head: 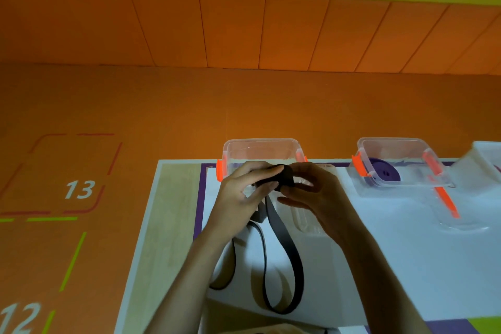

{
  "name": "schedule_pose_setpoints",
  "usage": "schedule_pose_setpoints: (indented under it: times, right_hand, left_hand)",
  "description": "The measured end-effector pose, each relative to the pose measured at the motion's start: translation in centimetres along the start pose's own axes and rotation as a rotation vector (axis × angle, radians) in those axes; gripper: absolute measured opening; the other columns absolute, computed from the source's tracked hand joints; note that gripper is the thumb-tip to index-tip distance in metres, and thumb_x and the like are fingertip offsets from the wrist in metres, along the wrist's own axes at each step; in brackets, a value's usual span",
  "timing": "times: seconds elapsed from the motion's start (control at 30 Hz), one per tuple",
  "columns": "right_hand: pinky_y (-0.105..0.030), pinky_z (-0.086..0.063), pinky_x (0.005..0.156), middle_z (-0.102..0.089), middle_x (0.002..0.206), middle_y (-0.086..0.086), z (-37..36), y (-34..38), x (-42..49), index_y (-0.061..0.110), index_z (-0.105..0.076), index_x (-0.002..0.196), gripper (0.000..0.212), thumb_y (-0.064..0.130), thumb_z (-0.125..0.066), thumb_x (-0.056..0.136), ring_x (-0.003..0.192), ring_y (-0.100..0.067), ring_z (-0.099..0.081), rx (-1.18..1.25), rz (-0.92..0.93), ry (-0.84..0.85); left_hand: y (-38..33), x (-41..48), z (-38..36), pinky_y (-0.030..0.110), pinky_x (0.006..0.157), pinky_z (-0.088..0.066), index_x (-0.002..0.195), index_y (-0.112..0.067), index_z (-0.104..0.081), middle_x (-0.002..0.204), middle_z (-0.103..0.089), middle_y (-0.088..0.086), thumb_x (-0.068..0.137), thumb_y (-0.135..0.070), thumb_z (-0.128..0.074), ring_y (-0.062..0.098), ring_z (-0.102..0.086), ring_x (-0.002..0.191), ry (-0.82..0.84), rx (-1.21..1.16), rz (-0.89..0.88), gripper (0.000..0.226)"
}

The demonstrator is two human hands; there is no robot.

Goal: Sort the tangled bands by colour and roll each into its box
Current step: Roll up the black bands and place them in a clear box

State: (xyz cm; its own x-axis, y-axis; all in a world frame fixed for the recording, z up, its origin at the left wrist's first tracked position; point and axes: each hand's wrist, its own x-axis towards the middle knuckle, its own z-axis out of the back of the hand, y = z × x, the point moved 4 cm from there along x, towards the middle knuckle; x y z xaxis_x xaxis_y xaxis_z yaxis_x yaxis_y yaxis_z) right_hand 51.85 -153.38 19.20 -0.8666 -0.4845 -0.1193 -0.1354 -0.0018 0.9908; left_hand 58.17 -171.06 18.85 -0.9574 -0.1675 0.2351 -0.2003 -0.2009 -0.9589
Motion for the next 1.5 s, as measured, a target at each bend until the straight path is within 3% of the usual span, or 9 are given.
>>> schedule_pose_setpoints:
  times: [0.1,0.27,0.4,0.5,0.6,0.8,1.1,1.37,1.5]
  right_hand:
    - [-0.028,-0.063,0.074,-0.08,0.103,0.005,0.7,1.3,0.1,0.019,-0.073,0.106,0.049,0.038,-0.089,0.064,0.094,-0.019,-0.079,-0.207,0.035,-0.054]
    - [-0.032,-0.063,0.08,-0.078,0.108,-0.012,0.6,1.6,0.2,0.007,-0.07,0.106,0.049,0.025,-0.094,0.067,0.099,-0.034,-0.077,0.051,0.045,-0.05]
    - [-0.038,-0.063,0.084,-0.075,0.114,-0.016,-0.1,0.5,0.0,0.018,-0.071,0.113,0.052,0.019,-0.096,0.068,0.108,-0.037,-0.075,0.157,-0.012,0.029]
    - [-0.035,-0.064,0.082,-0.078,0.114,-0.008,-0.5,0.7,-0.1,0.031,-0.072,0.116,0.053,0.022,-0.093,0.069,0.108,-0.03,-0.076,0.014,-0.026,0.067]
    - [-0.033,-0.063,0.086,-0.078,0.115,-0.01,-0.9,1.2,0.0,0.021,-0.073,0.113,0.051,0.035,-0.094,0.069,0.109,-0.03,-0.075,0.022,0.007,0.087]
    - [-0.04,-0.061,0.092,-0.072,0.123,-0.023,-1.2,1.0,-0.4,0.006,-0.067,0.113,0.039,0.026,-0.085,0.084,0.118,-0.038,-0.07,0.307,0.019,0.069]
    - [-0.029,-0.06,0.091,-0.076,0.114,0.01,0.8,2.3,-0.2,0.031,-0.07,0.124,0.045,0.035,-0.082,0.081,0.108,-0.014,-0.073,-0.327,0.135,0.016]
    - [-0.05,-0.061,0.094,-0.071,0.127,-0.017,0.1,1.9,-0.8,0.004,-0.064,0.119,0.046,0.022,-0.085,0.083,0.119,-0.039,-0.07,0.172,0.116,0.108]
    - [-0.031,-0.061,0.092,-0.076,0.119,0.007,1.1,2.7,-0.6,0.023,-0.068,0.121,0.046,0.031,-0.083,0.079,0.115,-0.014,-0.072,-0.239,0.131,0.052]
  left_hand:
    - [-0.3,0.3,0.3,0.023,0.1,-0.055,0.118,-0.038,-0.073,0.117,-0.074,-0.019,0.094,-0.018,-0.079,0.011,-0.068,0.118,0.0,0.047,-0.006,0.032]
    - [-0.3,0.0,0.2,0.043,0.104,-0.056,0.116,-0.032,-0.079,0.122,-0.074,-0.005,0.088,-0.015,-0.084,0.028,-0.068,0.121,-0.095,-0.149,-0.053,0.033]
    - [-0.7,0.3,0.6,0.038,0.108,-0.055,0.121,-0.037,-0.079,0.124,-0.073,-0.003,0.089,-0.023,-0.082,0.028,-0.066,0.124,-0.025,-0.24,-0.018,0.035]
    - [-1.0,0.5,0.4,0.036,0.103,-0.058,0.115,-0.04,-0.075,0.118,-0.077,-0.005,0.084,-0.027,-0.086,0.025,-0.071,0.118,-0.032,-0.22,-0.005,0.035]
    - [-0.7,-0.1,0.2,0.044,0.102,-0.058,0.109,-0.033,-0.079,0.116,-0.078,-0.008,0.084,-0.026,-0.085,0.026,-0.072,0.116,-0.141,-0.136,-0.073,0.026]
    - [-0.4,-0.5,0.1,0.026,0.103,-0.055,0.13,-0.022,-0.074,0.127,-0.071,-0.01,0.09,-0.013,-0.08,0.021,-0.066,0.124,-0.061,-0.097,-0.064,0.042]
    - [-1.5,-0.3,-0.4,0.024,0.11,-0.048,0.142,-0.024,-0.067,0.131,-0.062,-0.011,0.102,-0.006,-0.064,0.014,-0.059,0.129,0.164,0.151,-0.111,0.044]
    - [-1.9,-0.5,0.4,0.027,0.102,-0.055,0.123,-0.036,-0.073,0.121,-0.076,-0.01,0.089,-0.02,-0.083,0.017,-0.07,0.12,-0.116,-0.145,-0.037,0.04]
    - [-2.5,0.2,0.6,0.022,0.106,-0.05,0.125,-0.039,-0.074,0.125,-0.072,-0.018,0.093,-0.017,-0.077,0.012,-0.065,0.125,0.02,0.029,-0.092,0.039]
